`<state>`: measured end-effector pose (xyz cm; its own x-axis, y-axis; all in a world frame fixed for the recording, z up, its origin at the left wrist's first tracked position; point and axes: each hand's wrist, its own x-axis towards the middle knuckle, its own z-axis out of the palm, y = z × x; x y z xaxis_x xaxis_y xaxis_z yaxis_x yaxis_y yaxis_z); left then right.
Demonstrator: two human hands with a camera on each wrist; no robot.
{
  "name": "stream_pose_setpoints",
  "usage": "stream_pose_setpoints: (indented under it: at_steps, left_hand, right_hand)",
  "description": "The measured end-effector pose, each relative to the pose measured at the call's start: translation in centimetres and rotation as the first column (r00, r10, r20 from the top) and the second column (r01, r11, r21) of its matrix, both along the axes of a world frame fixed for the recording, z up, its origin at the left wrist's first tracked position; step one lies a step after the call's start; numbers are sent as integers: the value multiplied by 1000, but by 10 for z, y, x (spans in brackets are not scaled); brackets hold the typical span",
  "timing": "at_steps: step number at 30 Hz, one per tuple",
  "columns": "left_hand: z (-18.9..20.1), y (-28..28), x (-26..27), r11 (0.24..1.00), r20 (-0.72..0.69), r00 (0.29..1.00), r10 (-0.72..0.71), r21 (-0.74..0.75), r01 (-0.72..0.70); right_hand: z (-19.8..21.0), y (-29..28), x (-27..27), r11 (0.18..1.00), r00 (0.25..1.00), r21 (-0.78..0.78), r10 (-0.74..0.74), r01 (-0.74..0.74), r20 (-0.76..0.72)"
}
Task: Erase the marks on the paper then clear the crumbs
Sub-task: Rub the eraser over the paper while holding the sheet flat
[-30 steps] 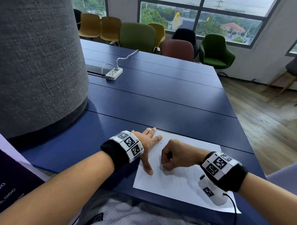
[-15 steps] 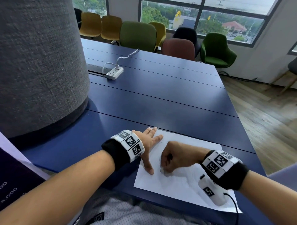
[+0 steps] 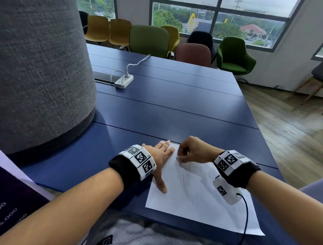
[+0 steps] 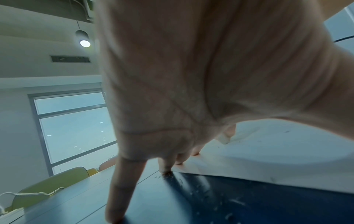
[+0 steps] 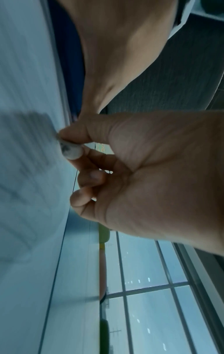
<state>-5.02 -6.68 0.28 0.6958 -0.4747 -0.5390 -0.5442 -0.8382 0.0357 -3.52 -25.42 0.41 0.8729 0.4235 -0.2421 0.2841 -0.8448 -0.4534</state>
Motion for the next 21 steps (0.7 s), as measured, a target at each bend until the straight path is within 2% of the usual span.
stream_pose_setpoints:
  at_steps: [3, 4, 7, 9, 13, 18, 21]
  left_hand:
    - [0, 1, 1, 1000, -7, 1000, 7, -1, -7]
    - [0, 1, 1, 1000, -8, 1000, 6, -1, -6]
    - [2, 1, 0, 1000, -3, 1000, -1, -11, 1]
    - [1, 1, 0, 1000, -2, 1000, -4, -16, 4]
    - [-5, 2, 4, 1000, 9, 1000, 6, -19, -6]
    - [-7, 2, 5, 1000, 14, 1000, 1, -7, -1]
    - [-8, 2, 7, 1000, 10, 1000, 5, -10, -5]
  right_hand:
    - [4, 5, -10, 989, 969, -30, 138, -147, -204]
    - [5, 6, -8, 988, 969, -46, 133, -146, -208]
    - [4, 4, 8, 998, 1000, -60, 7, -8, -25]
    - [2, 2, 10, 999, 999, -39, -35, 36, 28]
    - [4, 4, 1, 989, 979, -77, 109, -124, -171]
    - [2, -1, 14, 998, 999, -49, -29, 30, 27]
    - [1, 0, 7, 995, 993, -58, 71, -77, -94]
